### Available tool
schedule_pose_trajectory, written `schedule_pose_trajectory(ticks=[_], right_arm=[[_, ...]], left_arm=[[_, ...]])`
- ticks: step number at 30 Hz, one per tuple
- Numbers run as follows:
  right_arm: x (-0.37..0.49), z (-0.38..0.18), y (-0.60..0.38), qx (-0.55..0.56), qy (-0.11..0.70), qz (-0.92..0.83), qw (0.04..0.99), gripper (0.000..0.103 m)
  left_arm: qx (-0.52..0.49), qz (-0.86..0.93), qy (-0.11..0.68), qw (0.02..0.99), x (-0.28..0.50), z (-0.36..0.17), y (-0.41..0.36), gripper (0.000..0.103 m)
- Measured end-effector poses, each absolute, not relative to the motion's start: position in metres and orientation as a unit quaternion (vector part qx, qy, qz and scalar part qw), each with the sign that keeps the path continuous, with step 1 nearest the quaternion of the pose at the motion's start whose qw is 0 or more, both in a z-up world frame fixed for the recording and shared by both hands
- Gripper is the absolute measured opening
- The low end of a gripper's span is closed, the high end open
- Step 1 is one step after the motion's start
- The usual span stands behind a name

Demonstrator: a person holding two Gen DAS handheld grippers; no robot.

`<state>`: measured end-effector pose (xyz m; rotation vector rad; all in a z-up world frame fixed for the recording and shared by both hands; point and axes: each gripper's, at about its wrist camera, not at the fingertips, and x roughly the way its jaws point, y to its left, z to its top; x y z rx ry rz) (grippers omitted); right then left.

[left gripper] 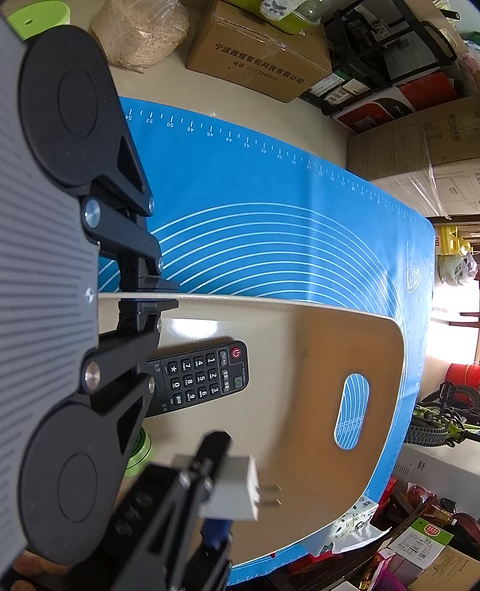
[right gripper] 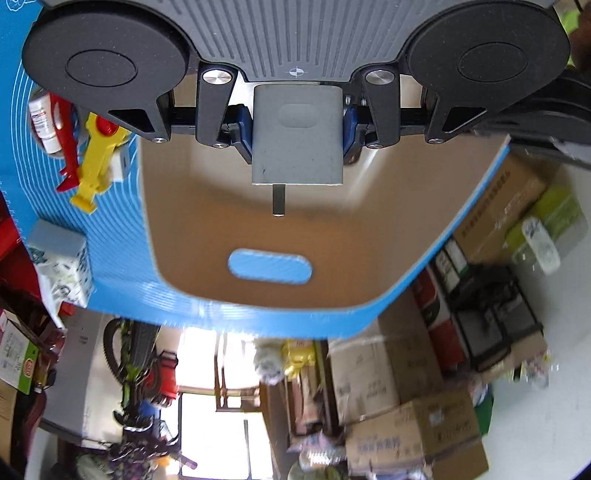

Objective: Organize rigid objects
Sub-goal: 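Lower the white box into the basket and open the right tool, then move the right tool to the red figurine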

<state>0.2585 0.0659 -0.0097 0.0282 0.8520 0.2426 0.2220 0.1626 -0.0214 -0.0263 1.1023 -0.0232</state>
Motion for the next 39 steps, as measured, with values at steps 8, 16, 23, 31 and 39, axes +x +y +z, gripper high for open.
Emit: schedule_pose_trajectory(ticks=[8,16,23,31,39], right_arm=[[0.263,-0.022,0.084,-0.027,0.448,0.132,0.884,0.051],[0.277,-0.032,0.095,-0.05,0.5,0.144,0.852,0.051],[0.274,-0.029,0.083,-0.027,0.502,0.138,0.854,0.064],[0.259,0.005,0.06,0.016,0.449,0.137,0.883,0.07],[0.238,0.054,0.004,0.037,0.378,0.1,0.919,0.071]], left_arm=[[-0.012,-0.011,0.524,0.852,0.222,-0.021,0.162,0.003],[-0.011,-0.01,0.524,0.852,0.222,-0.021,0.162,0.003],[-0.011,-0.011,0.524,0.851,0.223,-0.021,0.162,0.003],[-0.011,-0.01,0.524,0.851,0.223,-0.021,0.162,0.003],[-0.012,-0.01,0.525,0.851,0.223,-0.021,0.161,0.003]])
